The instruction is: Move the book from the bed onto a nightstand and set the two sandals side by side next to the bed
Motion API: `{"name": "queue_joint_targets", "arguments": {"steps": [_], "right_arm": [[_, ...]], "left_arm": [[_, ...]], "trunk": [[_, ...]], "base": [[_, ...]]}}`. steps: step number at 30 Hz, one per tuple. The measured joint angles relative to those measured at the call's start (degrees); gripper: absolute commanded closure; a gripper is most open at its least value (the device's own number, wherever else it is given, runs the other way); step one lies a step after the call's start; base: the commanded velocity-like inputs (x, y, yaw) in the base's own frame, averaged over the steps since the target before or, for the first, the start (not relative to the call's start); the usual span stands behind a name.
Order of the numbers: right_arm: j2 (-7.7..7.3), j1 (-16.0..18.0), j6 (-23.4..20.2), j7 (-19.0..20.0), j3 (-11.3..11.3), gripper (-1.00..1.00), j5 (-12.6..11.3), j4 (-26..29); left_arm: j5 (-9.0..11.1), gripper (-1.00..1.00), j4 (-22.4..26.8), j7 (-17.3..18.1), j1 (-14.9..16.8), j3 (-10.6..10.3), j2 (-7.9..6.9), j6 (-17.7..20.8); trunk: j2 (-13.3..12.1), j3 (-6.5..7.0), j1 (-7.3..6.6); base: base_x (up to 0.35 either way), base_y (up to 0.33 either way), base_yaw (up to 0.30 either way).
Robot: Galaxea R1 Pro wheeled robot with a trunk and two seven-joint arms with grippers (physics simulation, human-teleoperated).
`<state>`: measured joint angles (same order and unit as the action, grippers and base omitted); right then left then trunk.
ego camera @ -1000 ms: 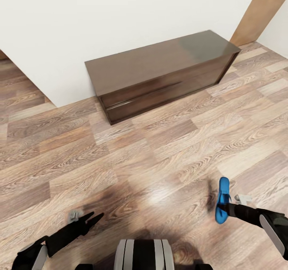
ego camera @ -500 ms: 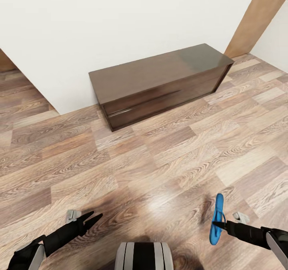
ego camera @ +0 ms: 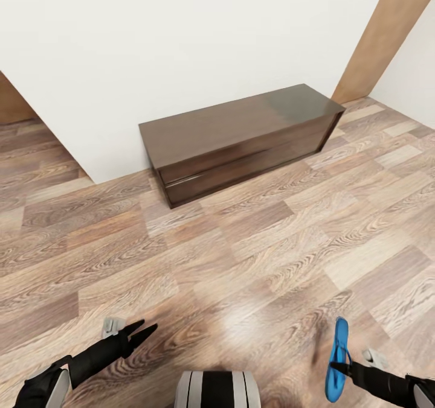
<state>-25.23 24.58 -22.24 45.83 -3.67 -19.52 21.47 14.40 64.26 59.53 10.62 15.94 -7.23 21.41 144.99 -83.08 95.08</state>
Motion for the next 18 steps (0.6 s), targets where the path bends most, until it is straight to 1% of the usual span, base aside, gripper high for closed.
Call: {"name": "queue_joint_targets", "arguments": {"steps": [1, 6, 9, 10, 18], "right_arm": [[0.14, 0.0, 1.4, 0.0, 0.1, 1.0, 0.0, -1.2], [0.17, 0.0, 2.4, 0.0, 0.0, 1.0, -0.1, -2.1], [0.11, 0.0, 2.4, 0.0, 0.0, 1.0, -0.1, -2.2], [0.02, 0.0, 2.5, 0.0, 0.1, 1.0, 0.0, -2.7], [0.0, 0.0, 2.5, 0.0, 0.1, 1.0, -0.2, -3.3]], "left_arm": [[0.0, -1.0, 0.0, 0.0, 0.0, -0.1, 0.01, 0.0], [0.0, -1.0, -0.1, -0.1, 0.0, -0.2, 0.1, 0.0], [0.0, -1.0, -0.1, -0.2, 0.0, -0.5, 0.15, 0.0], [0.0, -1.0, -0.2, -0.3, 0.0, -1.9, 0.58, 0.0], [0.0, -1.0, -0.2, -0.3, 0.0, -2.1, 0.64, 0.0]], "trunk": [[0.0, 0.22, -0.03], [-0.1, 1.33, -0.16], [-0.1, 2.0, -0.23], [-0.1, 2.22, -0.26], [-0.2, 3.99, -0.46]], "base": [[0.0, 0.0, 0.0], [0.0, 0.0, 0.0], [0.0, 0.0, 0.0], [0.0, 0.0, 0.0], [0.0, 0.0, 0.0]]}}
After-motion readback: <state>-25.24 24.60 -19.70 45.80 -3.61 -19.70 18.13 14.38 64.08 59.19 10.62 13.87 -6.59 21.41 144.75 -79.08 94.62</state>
